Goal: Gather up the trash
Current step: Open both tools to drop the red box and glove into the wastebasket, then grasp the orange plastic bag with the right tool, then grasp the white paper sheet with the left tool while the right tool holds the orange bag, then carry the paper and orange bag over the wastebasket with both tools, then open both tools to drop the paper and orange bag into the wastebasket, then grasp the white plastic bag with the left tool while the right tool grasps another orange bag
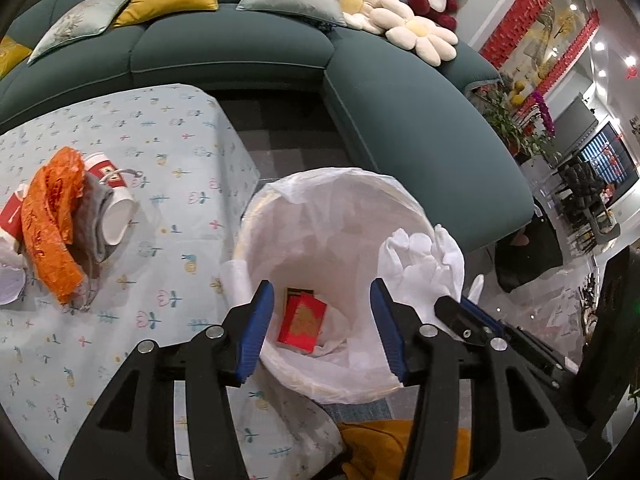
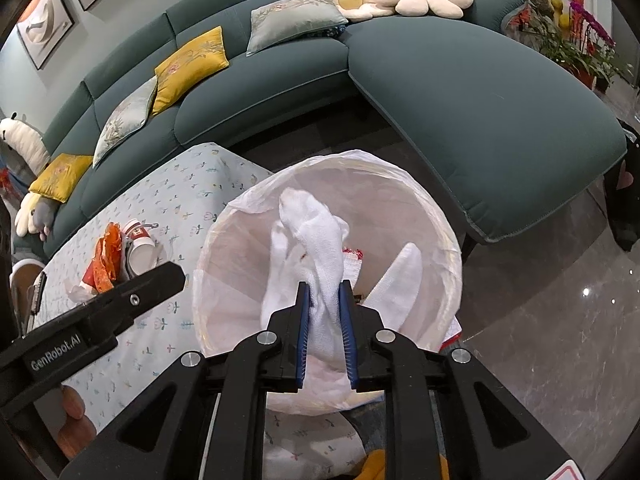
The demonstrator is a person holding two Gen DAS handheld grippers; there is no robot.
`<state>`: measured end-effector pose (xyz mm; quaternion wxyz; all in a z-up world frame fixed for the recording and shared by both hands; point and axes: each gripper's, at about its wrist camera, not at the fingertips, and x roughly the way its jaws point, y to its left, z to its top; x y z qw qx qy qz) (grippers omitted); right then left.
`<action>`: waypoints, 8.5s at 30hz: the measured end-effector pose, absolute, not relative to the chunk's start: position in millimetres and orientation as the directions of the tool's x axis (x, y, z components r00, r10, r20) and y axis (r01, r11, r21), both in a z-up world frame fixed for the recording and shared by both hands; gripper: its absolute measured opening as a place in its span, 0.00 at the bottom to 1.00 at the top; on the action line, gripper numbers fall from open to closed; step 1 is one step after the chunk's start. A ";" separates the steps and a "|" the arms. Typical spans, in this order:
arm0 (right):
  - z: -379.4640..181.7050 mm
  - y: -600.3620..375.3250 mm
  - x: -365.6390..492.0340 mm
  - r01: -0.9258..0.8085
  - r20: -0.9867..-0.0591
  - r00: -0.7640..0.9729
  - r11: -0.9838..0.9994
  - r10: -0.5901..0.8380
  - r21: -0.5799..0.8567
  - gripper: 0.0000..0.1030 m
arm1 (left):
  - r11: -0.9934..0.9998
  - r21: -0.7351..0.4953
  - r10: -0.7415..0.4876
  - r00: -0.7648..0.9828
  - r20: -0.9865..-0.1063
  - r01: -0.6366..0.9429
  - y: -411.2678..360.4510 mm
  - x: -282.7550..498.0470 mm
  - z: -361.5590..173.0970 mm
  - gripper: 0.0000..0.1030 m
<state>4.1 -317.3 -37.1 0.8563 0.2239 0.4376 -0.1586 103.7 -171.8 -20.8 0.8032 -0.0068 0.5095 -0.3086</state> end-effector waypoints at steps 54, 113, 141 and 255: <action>-22.6 -87.5 113.9 0.102 -0.840 0.532 0.977 0.106 0.188 0.53 | 0.927 -0.326 -0.175 0.553 -0.815 -0.187 134.7 153.7 -21.1 0.85; -25.0 -95.8 117.1 0.082 -0.798 0.565 0.948 0.210 0.307 0.11 | 0.897 -0.373 -0.245 0.435 -0.867 -0.239 123.3 212.7 -64.8 0.41; -40.1 -88.8 100.0 0.084 -0.811 0.537 0.941 0.235 0.328 0.11 | 0.903 -0.382 -0.290 0.376 -0.880 -0.197 127.8 177.5 -95.9 0.13; -7.2 -203.7 30.2 0.298 -0.776 0.629 0.913 0.033 0.280 0.43 | 0.940 -0.323 -0.334 0.463 -0.821 0.106 -5.6 135.1 -17.8 0.60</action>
